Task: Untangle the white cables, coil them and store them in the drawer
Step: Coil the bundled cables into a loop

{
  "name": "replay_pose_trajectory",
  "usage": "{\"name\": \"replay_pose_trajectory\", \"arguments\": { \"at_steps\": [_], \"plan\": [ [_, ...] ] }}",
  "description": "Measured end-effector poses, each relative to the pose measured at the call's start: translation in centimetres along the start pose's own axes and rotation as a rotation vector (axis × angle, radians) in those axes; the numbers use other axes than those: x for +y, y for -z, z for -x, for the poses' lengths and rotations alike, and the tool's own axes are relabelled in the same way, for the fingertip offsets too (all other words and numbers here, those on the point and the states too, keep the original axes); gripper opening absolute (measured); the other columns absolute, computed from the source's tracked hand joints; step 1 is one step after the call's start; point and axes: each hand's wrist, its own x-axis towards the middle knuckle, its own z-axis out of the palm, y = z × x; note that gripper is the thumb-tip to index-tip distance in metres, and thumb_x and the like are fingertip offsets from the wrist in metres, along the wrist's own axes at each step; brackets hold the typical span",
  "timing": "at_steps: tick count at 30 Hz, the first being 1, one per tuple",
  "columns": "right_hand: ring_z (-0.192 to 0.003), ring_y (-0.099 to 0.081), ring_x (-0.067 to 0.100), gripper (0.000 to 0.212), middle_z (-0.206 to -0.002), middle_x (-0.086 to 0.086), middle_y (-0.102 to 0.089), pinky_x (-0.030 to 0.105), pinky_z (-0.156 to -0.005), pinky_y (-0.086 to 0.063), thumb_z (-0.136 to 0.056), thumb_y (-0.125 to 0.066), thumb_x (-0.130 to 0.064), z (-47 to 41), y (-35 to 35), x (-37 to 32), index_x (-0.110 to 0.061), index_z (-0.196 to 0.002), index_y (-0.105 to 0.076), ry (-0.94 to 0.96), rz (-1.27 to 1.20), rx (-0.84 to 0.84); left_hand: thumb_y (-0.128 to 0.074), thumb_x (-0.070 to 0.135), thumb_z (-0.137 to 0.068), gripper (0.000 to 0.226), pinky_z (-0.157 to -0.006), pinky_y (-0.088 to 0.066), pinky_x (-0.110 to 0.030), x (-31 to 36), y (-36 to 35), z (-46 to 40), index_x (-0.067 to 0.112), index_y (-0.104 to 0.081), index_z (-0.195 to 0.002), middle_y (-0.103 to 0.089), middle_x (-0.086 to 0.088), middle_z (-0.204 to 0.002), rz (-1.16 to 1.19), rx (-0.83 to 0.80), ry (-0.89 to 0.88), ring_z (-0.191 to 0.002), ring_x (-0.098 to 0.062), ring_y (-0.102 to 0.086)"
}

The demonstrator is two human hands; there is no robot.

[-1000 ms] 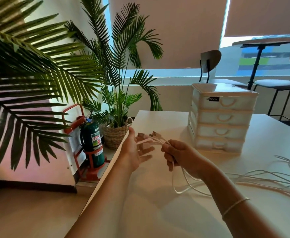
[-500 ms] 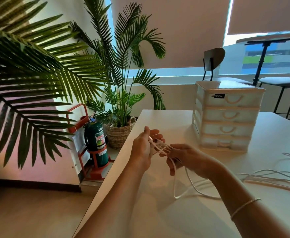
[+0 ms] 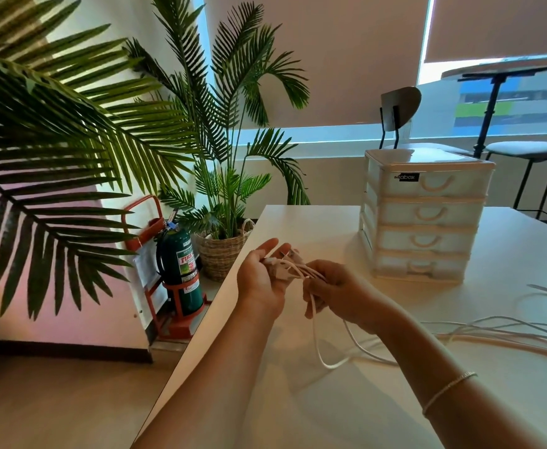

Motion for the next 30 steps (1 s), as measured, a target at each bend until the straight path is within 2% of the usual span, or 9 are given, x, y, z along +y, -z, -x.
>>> {"name": "replay_pose_trajectory", "arguments": {
  "at_steps": [6, 11, 13, 16, 18, 20, 24, 27, 30],
  "plan": [
    [-0.064, -0.064, 0.020, 0.019, -0.068, 0.001, -0.065, 0.049, -0.079, -0.054, -0.087, -0.048, 0.001, -0.1, 0.1, -0.4, -0.013, -0.090, -0.060, -0.013, 0.073, 0.048, -0.033, 0.005, -0.096, 0.025, -0.054, -0.057, -0.030, -0.2, -0.1, 0.2, 0.002, -0.058, -0.097, -0.061, -0.021, -0.097, 0.089, -0.091, 0.002, -0.081, -0.033, -0.063],
    [-0.073, -0.068, 0.028, 0.015, -0.067, 0.000, -0.068, 0.050, -0.082, -0.054, -0.085, -0.052, 0.002, 0.1, 0.5, -0.7, -0.008, -0.088, -0.063, -0.030, 0.036, 0.033, -0.038, 0.000, -0.095, 0.022, -0.065, -0.059, -0.032, -0.3, -0.3, 0.2, 0.009, -0.056, -0.106, -0.065, -0.013, -0.097, 0.038, -0.166, -0.085, -0.085, -0.027, -0.067],
    [-0.077, -0.068, 0.031, 0.016, -0.070, 0.006, -0.069, 0.051, -0.084, -0.053, -0.081, -0.057, 0.004, 0.2, 0.7, -0.8, -0.010, -0.083, -0.064, -0.025, 0.027, 0.027, -0.038, -0.005, -0.094, 0.025, -0.061, -0.057, -0.028, -0.2, -0.3, 0.2, 0.011, -0.055, -0.102, -0.065, -0.011, -0.097, -0.025, -0.187, -0.121, -0.085, -0.023, -0.066],
    [-0.077, -0.065, 0.034, 0.015, -0.080, 0.021, -0.067, 0.049, -0.085, -0.053, -0.076, -0.063, 0.007, 0.3, 1.1, -1.1, -0.008, -0.078, -0.064, -0.015, -0.025, 0.009, -0.042, -0.007, -0.092, 0.026, -0.064, -0.045, -0.026, 0.0, -0.3, 0.2, 0.014, -0.056, -0.095, -0.066, -0.012, -0.097, -0.163, -0.266, -0.183, -0.076, -0.017, -0.062],
    [-0.071, -0.063, 0.029, 0.012, -0.081, 0.022, -0.064, 0.041, -0.079, -0.054, -0.077, -0.062, 0.008, 0.4, 1.4, -1.2, -0.002, -0.082, -0.064, -0.025, -0.112, -0.012, -0.038, -0.010, -0.092, 0.032, -0.062, -0.047, -0.025, -0.1, -0.2, 0.2, 0.016, -0.057, -0.092, -0.067, -0.007, -0.095, -0.286, -0.322, -0.256, -0.074, -0.014, -0.063],
    [-0.064, -0.062, 0.024, 0.008, -0.076, 0.014, -0.064, 0.034, -0.073, -0.049, -0.082, -0.061, 0.002, 0.5, 1.5, -1.2, 0.001, -0.089, -0.064, -0.030, -0.172, -0.031, -0.032, -0.013, -0.091, 0.037, -0.064, -0.054, -0.027, -0.3, -0.1, 0.3, 0.016, -0.056, -0.089, -0.067, -0.002, -0.092, -0.412, -0.350, -0.334, -0.077, -0.013, -0.066],
    [-0.053, -0.061, 0.017, 0.017, -0.064, 0.002, -0.065, 0.033, -0.069, -0.044, -0.091, -0.052, -0.015, 0.6, 1.5, -1.0, -0.004, -0.091, -0.064, -0.033, -0.226, -0.046, -0.033, -0.011, -0.092, 0.038, -0.070, -0.054, -0.027, -0.4, 0.1, 0.3, 0.019, -0.056, -0.090, -0.066, -0.004, -0.094, -0.586, -0.376, -0.428, -0.079, -0.010, -0.065],
    [-0.048, -0.060, 0.014, 0.014, -0.063, 0.003, -0.065, 0.025, -0.060, -0.047, -0.091, -0.052, -0.010, 0.6, 1.3, -1.1, -0.003, -0.088, -0.064, -0.051, -0.235, -0.053, -0.033, -0.011, -0.092, 0.037, -0.066, -0.053, -0.024, -0.4, 0.2, 0.3, 0.018, -0.056, -0.091, -0.065, -0.006, -0.095, -0.608, -0.413, -0.432, -0.079, -0.009, -0.064],
    [-0.047, -0.060, 0.013, 0.013, -0.062, 0.005, -0.065, 0.020, -0.051, -0.050, -0.089, -0.052, -0.001, 0.5, 1.2, -1.1, -0.003, -0.085, -0.064, -0.075, -0.285, -0.029, -0.037, -0.004, -0.095, 0.029, -0.066, -0.055, -0.028, -0.5, -0.1, 0.5, 0.018, -0.055, -0.097, -0.066, -0.003, -0.098, -0.444, -0.394, -0.359, -0.092, -0.017, -0.066]
  ]
}}
